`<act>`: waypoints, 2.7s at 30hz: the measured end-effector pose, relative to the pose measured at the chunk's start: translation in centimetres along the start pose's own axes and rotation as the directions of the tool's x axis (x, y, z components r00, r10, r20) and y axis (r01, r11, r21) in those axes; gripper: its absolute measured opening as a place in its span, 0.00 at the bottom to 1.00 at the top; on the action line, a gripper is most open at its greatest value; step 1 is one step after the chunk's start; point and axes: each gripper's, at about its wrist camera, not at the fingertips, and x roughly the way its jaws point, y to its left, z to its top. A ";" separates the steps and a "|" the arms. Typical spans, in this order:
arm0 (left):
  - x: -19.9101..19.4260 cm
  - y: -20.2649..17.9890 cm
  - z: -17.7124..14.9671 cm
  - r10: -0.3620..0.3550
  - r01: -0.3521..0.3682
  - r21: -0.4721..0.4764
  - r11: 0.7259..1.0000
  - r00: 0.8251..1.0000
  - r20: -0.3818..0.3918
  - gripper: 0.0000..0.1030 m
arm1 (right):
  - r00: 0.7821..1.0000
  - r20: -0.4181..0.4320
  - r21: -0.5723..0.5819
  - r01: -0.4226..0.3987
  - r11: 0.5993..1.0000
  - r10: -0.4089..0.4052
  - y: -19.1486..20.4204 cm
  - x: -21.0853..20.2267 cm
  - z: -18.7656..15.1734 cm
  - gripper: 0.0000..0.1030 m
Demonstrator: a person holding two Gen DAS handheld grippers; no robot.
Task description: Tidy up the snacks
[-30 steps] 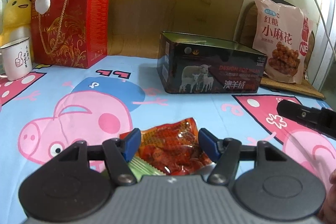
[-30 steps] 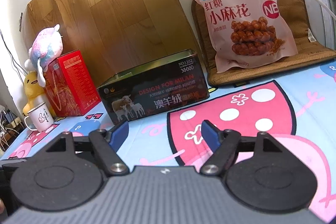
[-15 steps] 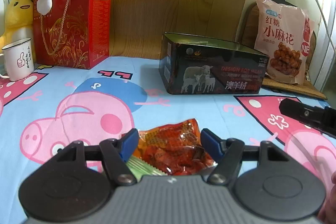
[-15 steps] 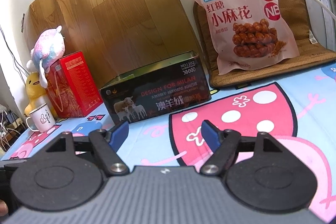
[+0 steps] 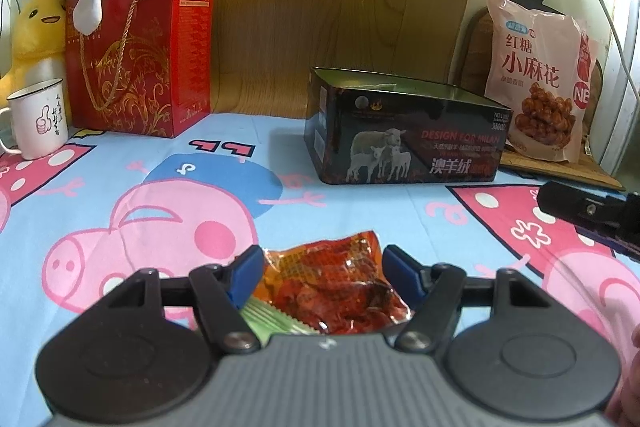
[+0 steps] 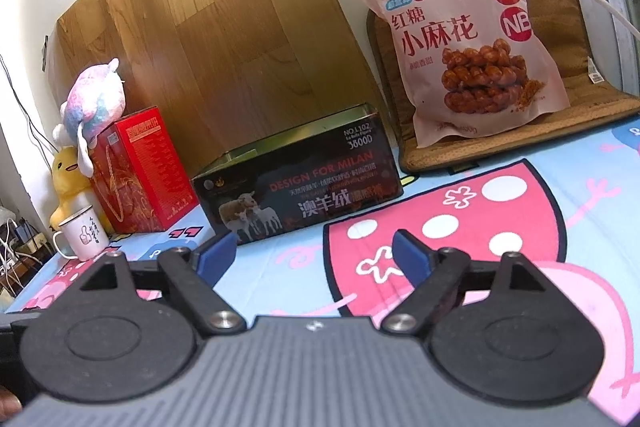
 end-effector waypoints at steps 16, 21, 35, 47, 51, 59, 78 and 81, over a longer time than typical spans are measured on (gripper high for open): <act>-0.3 -0.1 -0.1 0.006 -0.006 0.012 1.000 1.000 0.026 0.69 | 1.000 -0.010 0.047 -0.018 0.999 0.019 -0.8 0.1 0.2 0.86; -0.4 -0.3 -0.1 0.005 -0.006 0.018 1.000 0.999 0.033 0.69 | 1.000 -0.011 0.049 -0.021 0.999 0.021 -0.9 0.2 0.3 0.86; -0.6 -0.4 -0.2 0.002 -0.003 0.036 0.999 0.999 0.051 0.70 | 0.999 -0.014 0.087 -0.028 0.996 0.029 -1.5 0.2 0.4 0.86; -0.6 -0.6 -0.2 0.005 -0.007 0.044 0.999 0.999 0.054 0.70 | 0.999 -0.025 0.105 -0.038 0.994 0.041 -1.7 0.4 0.3 0.90; -0.6 -0.6 -0.2 0.005 -0.008 0.046 0.999 0.998 0.055 0.70 | 0.998 -0.031 0.118 -0.047 0.992 0.051 -1.9 0.4 0.4 0.91; -0.6 -0.6 -0.2 0.004 -0.007 0.049 0.999 0.998 0.057 0.70 | 0.998 -0.035 0.115 -0.045 0.992 0.049 -2.0 0.5 0.5 0.92; -0.8 -0.6 -0.2 0.001 -0.004 0.053 0.999 0.998 0.067 0.71 | 0.998 -0.039 0.083 -0.052 0.995 0.056 -1.6 0.5 0.5 0.92; -0.9 -0.6 -0.3 -0.002 -0.002 0.053 0.999 0.997 0.073 0.72 | 0.998 -0.037 0.075 -0.050 0.996 0.053 -1.5 0.5 0.5 0.92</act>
